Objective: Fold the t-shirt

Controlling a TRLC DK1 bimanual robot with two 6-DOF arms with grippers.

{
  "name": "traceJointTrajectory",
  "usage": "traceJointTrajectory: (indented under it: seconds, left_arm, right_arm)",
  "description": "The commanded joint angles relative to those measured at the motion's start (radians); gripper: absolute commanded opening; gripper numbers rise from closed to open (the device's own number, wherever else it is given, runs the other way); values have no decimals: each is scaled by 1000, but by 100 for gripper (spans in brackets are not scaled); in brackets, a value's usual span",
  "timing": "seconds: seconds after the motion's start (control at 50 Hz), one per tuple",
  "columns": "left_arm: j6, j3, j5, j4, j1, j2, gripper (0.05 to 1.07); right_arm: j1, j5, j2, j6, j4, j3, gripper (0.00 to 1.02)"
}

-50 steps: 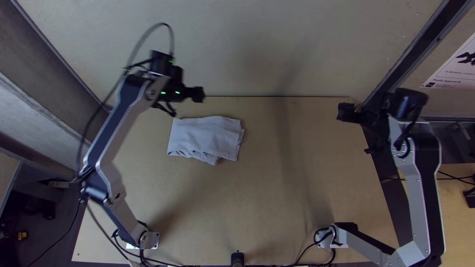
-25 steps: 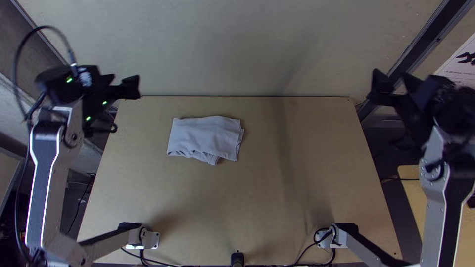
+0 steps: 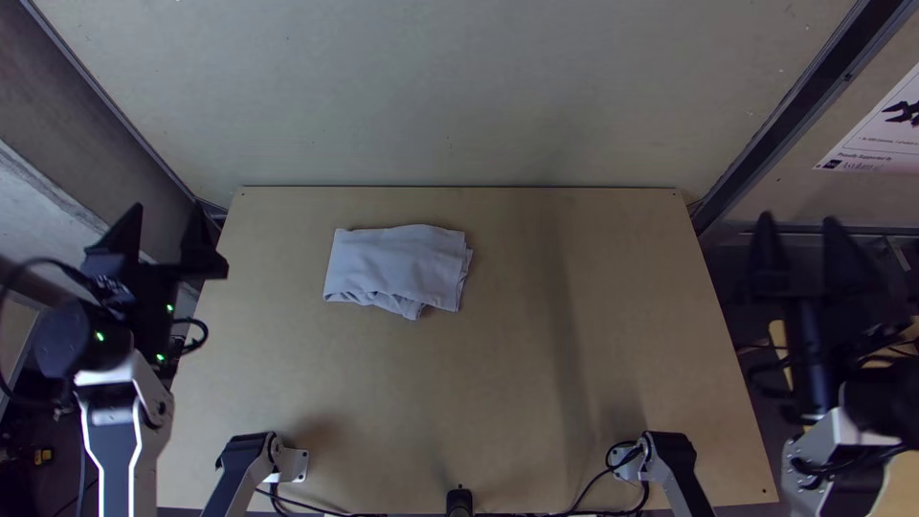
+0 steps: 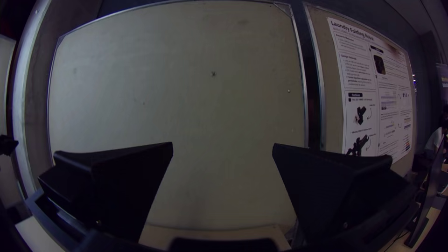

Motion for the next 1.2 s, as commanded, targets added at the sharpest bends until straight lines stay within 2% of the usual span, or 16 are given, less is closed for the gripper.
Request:
traceJointTrajectory:
  seconds: [0.0,0.06,0.48,0.66,0.96,1.02,1.1,1.18]
  left_arm:
    - [-2,-148,-5,86,6,-123,103]
    - [-1,-230,-5,106,6,-192,103]
    - [16,-625,56,108,-27,-605,103]
    - [12,-722,55,157,-28,-608,103]
    - [53,-943,55,299,-30,-609,103]
    - [59,-978,53,298,-30,-609,103]
    - [55,-980,53,218,-28,-609,103]
    - [53,-978,53,140,-31,-609,103]
  right_arm:
    - [8,2,-115,-32,59,-143,97]
    - [10,2,-176,-55,79,-212,97]
    - [14,2,-514,-84,145,-682,95]
    - [43,1,-577,-90,166,-867,95]
    - [43,2,-578,-131,327,-1127,95]
    - [36,4,-575,-135,312,-1147,95]
    - [28,5,-572,-95,284,-1143,99]
    - [31,8,-574,-136,284,-1142,99]
